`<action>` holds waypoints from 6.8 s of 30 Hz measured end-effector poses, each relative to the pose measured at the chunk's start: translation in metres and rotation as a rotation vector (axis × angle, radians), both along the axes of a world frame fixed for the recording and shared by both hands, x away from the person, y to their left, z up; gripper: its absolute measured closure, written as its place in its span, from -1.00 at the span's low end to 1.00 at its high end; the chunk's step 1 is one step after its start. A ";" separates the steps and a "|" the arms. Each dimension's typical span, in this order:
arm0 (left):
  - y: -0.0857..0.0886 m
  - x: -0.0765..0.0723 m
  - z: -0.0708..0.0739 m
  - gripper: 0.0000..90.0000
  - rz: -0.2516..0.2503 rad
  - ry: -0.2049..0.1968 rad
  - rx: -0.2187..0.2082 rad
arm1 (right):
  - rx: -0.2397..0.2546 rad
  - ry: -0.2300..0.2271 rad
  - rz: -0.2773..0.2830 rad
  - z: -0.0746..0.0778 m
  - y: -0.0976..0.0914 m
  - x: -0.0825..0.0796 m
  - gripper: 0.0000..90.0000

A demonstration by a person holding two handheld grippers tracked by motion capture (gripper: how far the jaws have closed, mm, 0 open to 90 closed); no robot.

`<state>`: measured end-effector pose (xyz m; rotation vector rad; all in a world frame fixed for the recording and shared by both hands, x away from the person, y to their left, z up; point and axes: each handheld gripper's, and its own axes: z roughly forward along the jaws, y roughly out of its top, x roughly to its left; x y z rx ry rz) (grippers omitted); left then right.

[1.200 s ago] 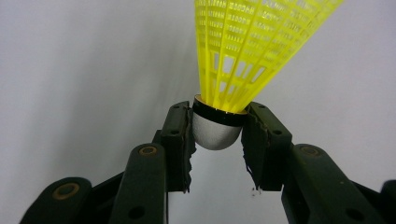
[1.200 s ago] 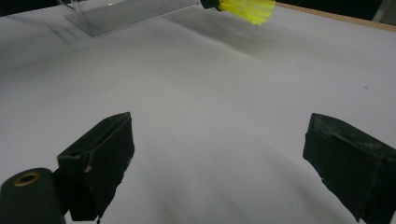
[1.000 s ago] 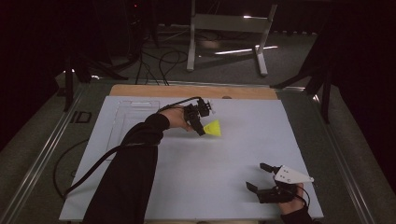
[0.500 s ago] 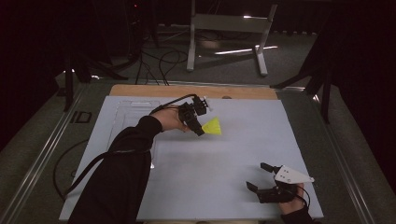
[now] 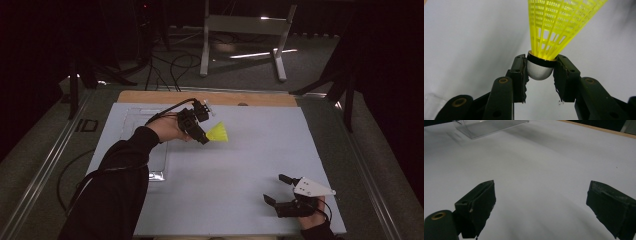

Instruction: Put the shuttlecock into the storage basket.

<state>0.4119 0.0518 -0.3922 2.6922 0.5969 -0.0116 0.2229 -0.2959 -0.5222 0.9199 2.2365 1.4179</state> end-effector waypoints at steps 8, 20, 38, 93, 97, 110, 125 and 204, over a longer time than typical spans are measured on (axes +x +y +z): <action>0.019 -0.004 0.009 0.43 0.024 -0.014 -0.017 | 0.000 -0.001 -0.002 0.000 0.000 0.000 -0.81; 0.039 -0.008 0.024 0.43 0.052 -0.027 -0.044 | -0.009 -0.004 0.003 -0.001 0.001 0.000 -0.81; 0.078 -0.017 0.032 0.43 0.134 -0.037 -0.056 | -0.012 -0.031 -0.004 0.000 -0.001 0.000 -0.81; 0.206 -0.069 0.004 0.42 0.514 -0.105 -0.128 | -0.010 -0.006 0.002 0.000 0.000 0.001 -0.81; 0.209 -0.072 -0.003 0.42 0.584 -0.116 -0.109 | -0.010 -0.006 -0.001 0.000 0.000 0.001 -0.81; 0.211 -0.088 -0.023 0.42 0.711 -0.098 -0.107 | -0.009 0.001 -0.003 0.000 0.000 0.001 -0.81; 0.209 -0.106 -0.033 0.42 0.737 -0.099 -0.056 | -0.012 -0.002 -0.007 0.000 -0.002 0.001 -0.81; 0.172 -0.078 -0.021 -0.99 0.528 -0.146 -0.297 | -0.001 0.017 -0.011 -0.002 -0.003 0.003 -0.81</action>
